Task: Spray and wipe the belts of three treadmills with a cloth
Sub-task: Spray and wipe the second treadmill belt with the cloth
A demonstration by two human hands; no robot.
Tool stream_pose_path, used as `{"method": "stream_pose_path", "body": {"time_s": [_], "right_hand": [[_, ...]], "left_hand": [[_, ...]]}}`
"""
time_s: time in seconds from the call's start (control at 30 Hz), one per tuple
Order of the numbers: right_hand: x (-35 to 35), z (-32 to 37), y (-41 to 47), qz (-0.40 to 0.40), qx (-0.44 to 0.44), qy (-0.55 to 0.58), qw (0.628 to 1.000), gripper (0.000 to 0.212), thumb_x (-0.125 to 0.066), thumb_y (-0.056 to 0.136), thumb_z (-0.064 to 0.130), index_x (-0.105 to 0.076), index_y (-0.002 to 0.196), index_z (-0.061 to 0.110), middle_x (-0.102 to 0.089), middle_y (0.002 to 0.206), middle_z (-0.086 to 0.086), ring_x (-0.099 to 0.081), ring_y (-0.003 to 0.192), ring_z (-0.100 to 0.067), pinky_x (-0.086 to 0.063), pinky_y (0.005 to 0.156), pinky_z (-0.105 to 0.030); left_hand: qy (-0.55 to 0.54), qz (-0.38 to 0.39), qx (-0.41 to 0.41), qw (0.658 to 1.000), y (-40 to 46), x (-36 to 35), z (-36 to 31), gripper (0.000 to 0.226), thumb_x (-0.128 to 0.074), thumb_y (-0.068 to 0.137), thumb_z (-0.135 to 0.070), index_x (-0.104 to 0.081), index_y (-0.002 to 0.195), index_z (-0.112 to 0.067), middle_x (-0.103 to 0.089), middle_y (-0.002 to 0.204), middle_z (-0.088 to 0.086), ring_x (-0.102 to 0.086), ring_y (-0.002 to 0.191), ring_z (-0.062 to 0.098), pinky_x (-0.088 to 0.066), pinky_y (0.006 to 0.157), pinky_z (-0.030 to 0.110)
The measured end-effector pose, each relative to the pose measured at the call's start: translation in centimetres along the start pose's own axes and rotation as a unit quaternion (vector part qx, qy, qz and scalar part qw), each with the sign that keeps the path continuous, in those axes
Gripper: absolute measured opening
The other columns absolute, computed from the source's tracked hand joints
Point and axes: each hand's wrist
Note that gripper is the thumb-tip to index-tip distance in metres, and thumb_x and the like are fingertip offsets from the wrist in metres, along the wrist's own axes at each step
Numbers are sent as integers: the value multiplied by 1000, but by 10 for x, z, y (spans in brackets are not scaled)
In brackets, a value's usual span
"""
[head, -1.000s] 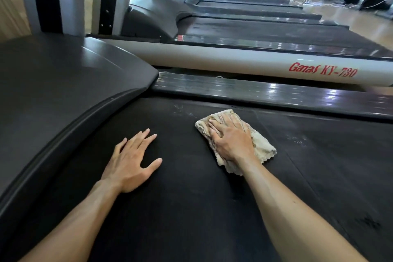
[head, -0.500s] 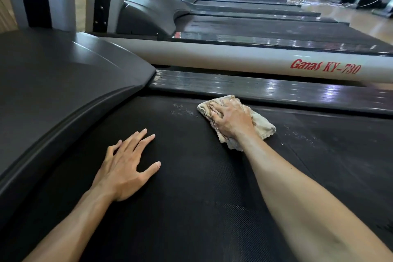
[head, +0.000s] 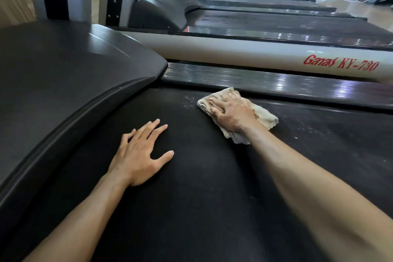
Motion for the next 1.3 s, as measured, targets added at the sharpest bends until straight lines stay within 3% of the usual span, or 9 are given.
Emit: {"method": "stream_pose_path", "body": {"time_s": [0.13, 0.33, 0.57, 0.67, 0.77, 0.9, 1.03, 1.13, 1.3], "right_hand": [[2, -33, -43, 18, 91, 48, 995, 71, -20, 88, 71, -42, 152, 50, -26, 169, 8, -8, 159, -14, -11, 128, -40], [1, -4, 18, -2, 11, -28, 1000, 51, -29, 105, 57, -40, 154, 47, -30, 168, 2, -20, 156, -23, -22, 124, -46], [0, -26, -37, 25, 162, 45, 986, 61, -28, 97, 63, -46, 152, 43, -26, 168, 8, -11, 159, -14, -13, 128, -41], [2, -29, -3, 22, 97, 16, 995, 52, -34, 104, 52, -44, 154, 40, -25, 170, 3, -14, 158, -16, -17, 127, -37], [-3, 17, 41, 11, 59, -20, 998, 49, -32, 107, 52, -40, 155, 44, -27, 169, -1, -15, 158, -21, -20, 126, -42], [-19, 67, 43, -2, 143, -18, 990, 52, -31, 103, 57, -44, 152, 46, -34, 166, 2, -19, 157, -22, -21, 125, -46], [-15, 20, 4, 8, 203, 53, 978, 61, -27, 95, 59, -50, 149, 43, -34, 165, 11, -16, 158, -14, -15, 128, -40], [-12, 3, 19, 16, 169, 47, 984, 53, -34, 100, 50, -46, 152, 44, -28, 168, 7, -18, 158, -16, -17, 128, -38], [-11, 82, 62, 12, 112, 2, 994, 47, -35, 106, 47, -42, 153, 46, -31, 168, -4, -20, 157, -23, -24, 124, -45]], "left_hand": [[-4, -5, -2, 1000, -1, -1, 1, 91, -13, 76, -83, -12, 159, -43, 1, 167, -21, 5, 153, -2, 3, 124, 33], [-22, -19, 7, 1000, 0, -2, -1, 83, -31, 84, -78, -19, 157, -41, -7, 167, -20, -1, 153, -1, -1, 125, 34], [-48, -52, 14, 997, -1, -4, 1, 86, -35, 83, -76, -25, 157, -35, -14, 167, -18, -8, 153, -1, -5, 126, 32], [-43, -47, 16, 998, -1, -3, 1, 82, -43, 88, -72, -23, 158, -34, -12, 167, -18, -7, 153, 0, -4, 126, 33], [-43, -46, 20, 998, 0, -3, 0, 91, -31, 79, -79, -23, 158, -35, -12, 167, -19, -8, 153, 0, -4, 126, 33], [-42, -47, 24, 998, 1, -3, 3, 85, -41, 86, -75, -23, 158, -33, -12, 167, -19, -11, 153, 1, -6, 125, 33], [-44, -42, 27, 998, -1, -3, -2, 84, -43, 89, -71, -20, 159, -31, -9, 167, -18, -3, 153, -2, -1, 126, 34], [-41, -46, 30, 998, -1, -3, -2, 90, -35, 81, -73, -22, 159, -30, -10, 167, -17, -3, 153, -1, -1, 126, 34], [-53, -51, 29, 997, 0, 0, -4, 81, -51, 91, -65, -23, 159, -32, -11, 167, -18, -5, 153, -1, -3, 125, 35]]}}
Point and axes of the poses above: each hand's wrist, its own y-axis towards the middle knuckle, its own x-axis out of the back of the hand, z = x × y
